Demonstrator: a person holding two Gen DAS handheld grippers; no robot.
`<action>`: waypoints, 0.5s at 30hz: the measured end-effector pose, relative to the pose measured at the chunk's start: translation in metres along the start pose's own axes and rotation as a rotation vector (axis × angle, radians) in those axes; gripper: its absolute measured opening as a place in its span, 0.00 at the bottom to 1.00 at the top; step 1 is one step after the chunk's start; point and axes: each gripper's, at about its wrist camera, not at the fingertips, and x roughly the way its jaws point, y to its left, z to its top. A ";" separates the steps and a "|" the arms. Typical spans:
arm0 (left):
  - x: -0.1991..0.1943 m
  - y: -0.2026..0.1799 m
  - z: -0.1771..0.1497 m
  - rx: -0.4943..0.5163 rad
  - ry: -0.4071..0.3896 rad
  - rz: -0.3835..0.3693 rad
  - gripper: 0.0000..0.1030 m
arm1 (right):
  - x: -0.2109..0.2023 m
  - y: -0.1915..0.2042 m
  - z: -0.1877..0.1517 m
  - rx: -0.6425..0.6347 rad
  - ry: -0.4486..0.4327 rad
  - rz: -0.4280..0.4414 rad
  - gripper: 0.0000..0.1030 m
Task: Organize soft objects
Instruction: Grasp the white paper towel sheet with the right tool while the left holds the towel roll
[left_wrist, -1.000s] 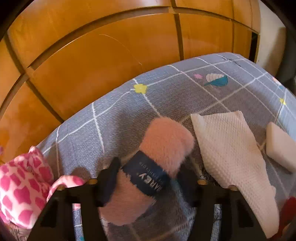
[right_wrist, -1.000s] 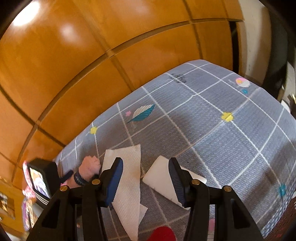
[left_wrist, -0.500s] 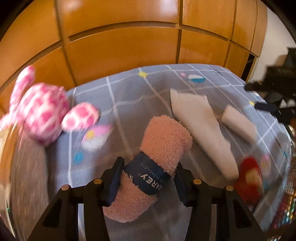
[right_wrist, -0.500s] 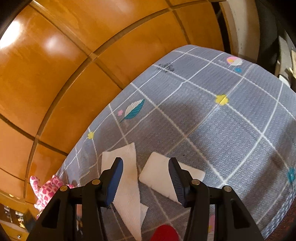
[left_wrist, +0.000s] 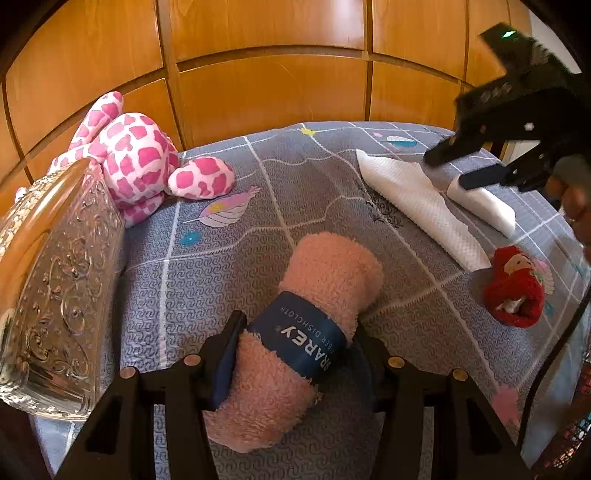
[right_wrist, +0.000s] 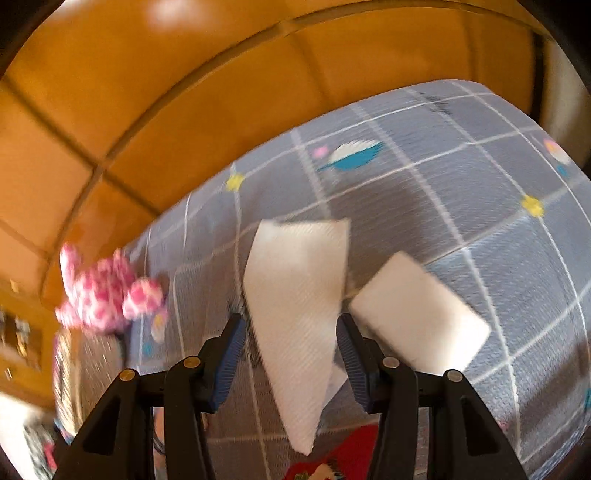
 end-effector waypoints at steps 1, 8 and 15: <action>0.000 0.000 -0.002 0.002 -0.007 0.001 0.52 | 0.007 0.006 -0.002 -0.028 0.029 -0.009 0.50; -0.001 0.000 -0.002 -0.008 -0.025 -0.006 0.52 | 0.048 0.032 -0.010 -0.193 0.135 -0.201 0.50; 0.000 0.002 -0.002 -0.034 -0.023 -0.017 0.56 | 0.060 0.040 -0.022 -0.302 0.142 -0.283 0.13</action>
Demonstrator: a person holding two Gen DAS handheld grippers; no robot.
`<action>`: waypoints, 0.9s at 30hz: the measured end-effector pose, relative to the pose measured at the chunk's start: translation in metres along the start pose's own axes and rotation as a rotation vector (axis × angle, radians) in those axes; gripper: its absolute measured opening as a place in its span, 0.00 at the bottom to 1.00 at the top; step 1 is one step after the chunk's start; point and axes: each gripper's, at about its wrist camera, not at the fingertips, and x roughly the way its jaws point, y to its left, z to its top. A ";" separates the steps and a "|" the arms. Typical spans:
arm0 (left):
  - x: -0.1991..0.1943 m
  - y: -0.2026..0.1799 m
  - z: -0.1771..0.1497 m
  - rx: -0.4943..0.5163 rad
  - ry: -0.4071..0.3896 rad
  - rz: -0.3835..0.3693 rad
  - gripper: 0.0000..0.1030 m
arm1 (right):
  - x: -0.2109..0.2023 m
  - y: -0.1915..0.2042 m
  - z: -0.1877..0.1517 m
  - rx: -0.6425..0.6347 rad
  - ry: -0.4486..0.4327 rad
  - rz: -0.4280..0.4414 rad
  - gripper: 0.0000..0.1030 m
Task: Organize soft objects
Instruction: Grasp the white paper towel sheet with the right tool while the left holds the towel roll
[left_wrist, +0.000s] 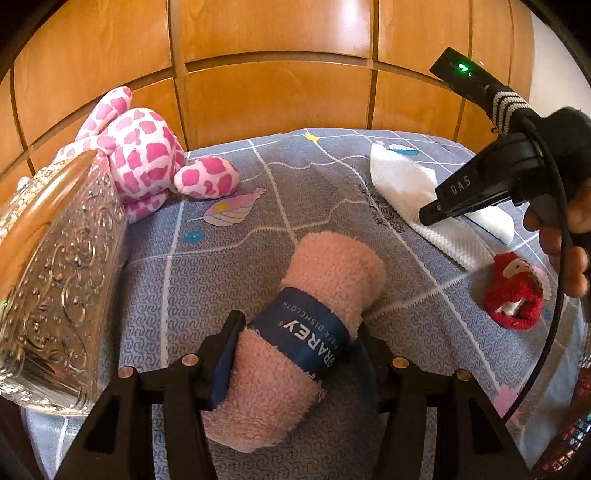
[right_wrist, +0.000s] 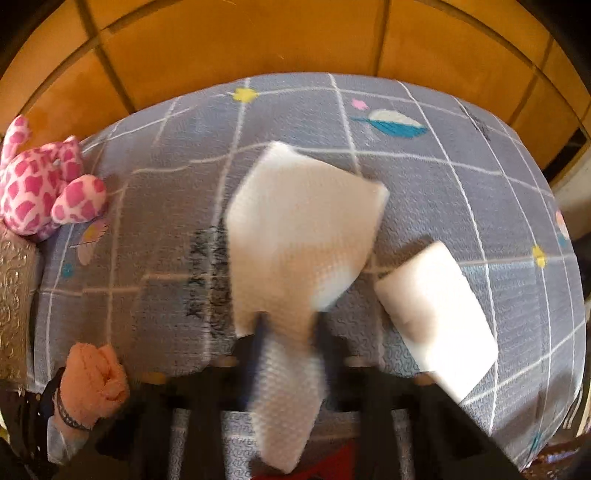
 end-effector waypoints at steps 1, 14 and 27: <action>0.001 0.000 0.000 -0.003 0.001 0.000 0.56 | 0.001 0.003 -0.001 -0.015 0.000 -0.006 0.11; 0.000 -0.001 0.000 -0.007 -0.003 0.001 0.56 | 0.009 -0.023 0.000 0.068 0.034 0.111 0.11; -0.001 -0.001 0.000 -0.010 -0.003 -0.003 0.57 | -0.023 0.000 0.000 -0.043 -0.119 0.100 0.07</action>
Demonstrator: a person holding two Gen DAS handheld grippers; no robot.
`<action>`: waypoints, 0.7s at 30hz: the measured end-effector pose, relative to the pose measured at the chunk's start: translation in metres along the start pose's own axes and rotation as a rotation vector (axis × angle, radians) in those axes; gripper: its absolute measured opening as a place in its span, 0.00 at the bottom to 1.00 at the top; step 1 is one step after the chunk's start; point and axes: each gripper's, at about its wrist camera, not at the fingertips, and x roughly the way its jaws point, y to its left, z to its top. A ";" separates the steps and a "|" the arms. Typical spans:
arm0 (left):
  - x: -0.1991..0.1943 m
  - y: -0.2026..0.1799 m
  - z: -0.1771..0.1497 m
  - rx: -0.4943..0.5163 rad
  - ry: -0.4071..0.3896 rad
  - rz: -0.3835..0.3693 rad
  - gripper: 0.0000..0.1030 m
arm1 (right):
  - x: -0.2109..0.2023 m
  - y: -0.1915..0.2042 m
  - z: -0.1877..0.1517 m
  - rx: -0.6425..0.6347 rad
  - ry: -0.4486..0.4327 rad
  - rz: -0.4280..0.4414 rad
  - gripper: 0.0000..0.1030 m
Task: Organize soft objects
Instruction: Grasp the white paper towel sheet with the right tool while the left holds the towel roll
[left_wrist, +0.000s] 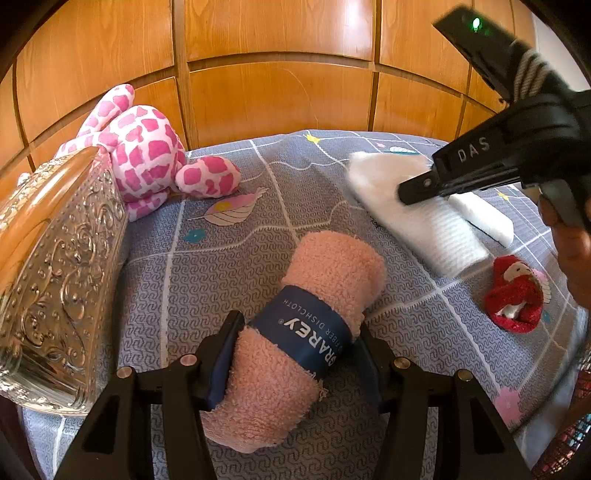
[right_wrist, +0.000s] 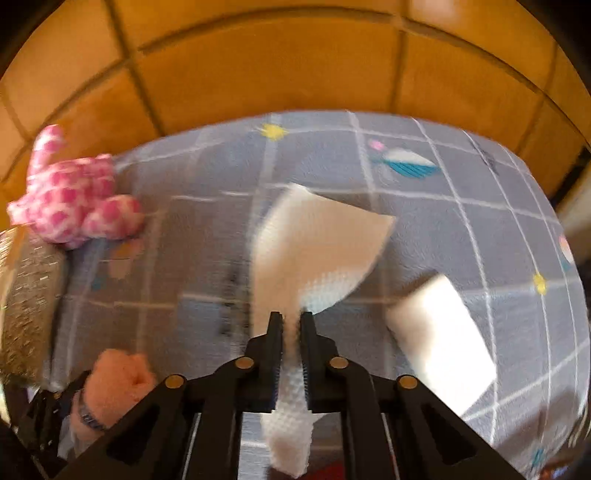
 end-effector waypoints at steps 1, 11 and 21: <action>0.000 0.000 0.000 -0.001 0.000 0.000 0.57 | -0.001 0.007 -0.001 -0.023 0.003 0.050 0.06; 0.000 0.000 0.000 -0.005 0.003 -0.002 0.58 | 0.025 0.028 -0.014 -0.135 0.162 0.095 0.07; 0.001 0.001 0.001 -0.006 0.004 -0.002 0.58 | 0.030 0.038 -0.014 -0.186 0.121 0.079 0.17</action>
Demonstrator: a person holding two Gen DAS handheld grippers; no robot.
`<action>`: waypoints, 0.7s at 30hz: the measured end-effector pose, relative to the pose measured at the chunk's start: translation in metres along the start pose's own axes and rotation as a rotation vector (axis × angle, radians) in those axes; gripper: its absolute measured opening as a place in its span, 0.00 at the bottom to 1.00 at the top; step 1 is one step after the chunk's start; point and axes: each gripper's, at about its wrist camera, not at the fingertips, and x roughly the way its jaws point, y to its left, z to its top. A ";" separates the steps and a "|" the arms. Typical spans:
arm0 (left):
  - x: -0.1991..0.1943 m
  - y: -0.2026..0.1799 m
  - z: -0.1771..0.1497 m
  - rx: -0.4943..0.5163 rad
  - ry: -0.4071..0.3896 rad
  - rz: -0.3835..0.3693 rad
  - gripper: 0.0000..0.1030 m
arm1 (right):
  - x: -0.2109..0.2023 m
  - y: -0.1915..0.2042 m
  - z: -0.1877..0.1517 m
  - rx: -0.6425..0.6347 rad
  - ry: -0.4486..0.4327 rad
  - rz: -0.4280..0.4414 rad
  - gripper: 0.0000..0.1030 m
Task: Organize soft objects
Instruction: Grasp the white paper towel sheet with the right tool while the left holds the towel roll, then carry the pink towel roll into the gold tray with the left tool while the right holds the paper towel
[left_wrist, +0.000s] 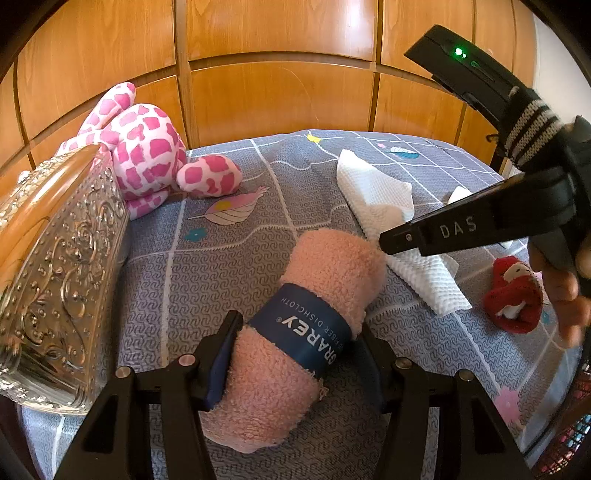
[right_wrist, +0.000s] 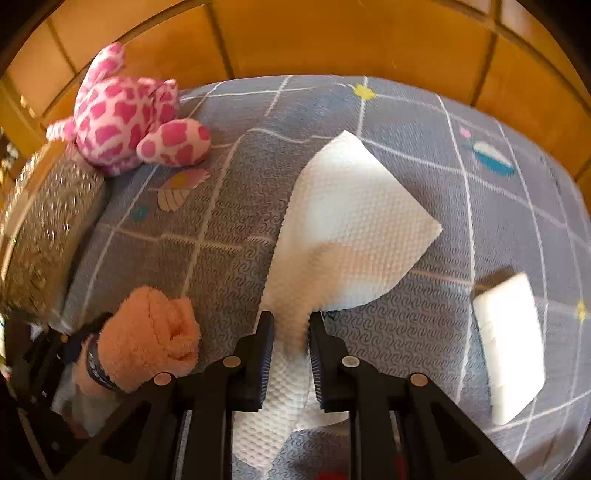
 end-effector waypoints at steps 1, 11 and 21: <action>0.000 0.000 0.000 -0.001 0.000 -0.001 0.58 | 0.000 0.003 0.000 -0.015 -0.001 -0.016 0.16; -0.001 0.000 0.001 0.011 0.013 0.008 0.53 | 0.005 0.015 -0.006 -0.053 -0.001 -0.059 0.03; -0.030 0.000 -0.002 0.004 0.019 -0.035 0.48 | 0.001 0.012 -0.010 -0.076 -0.014 -0.062 0.04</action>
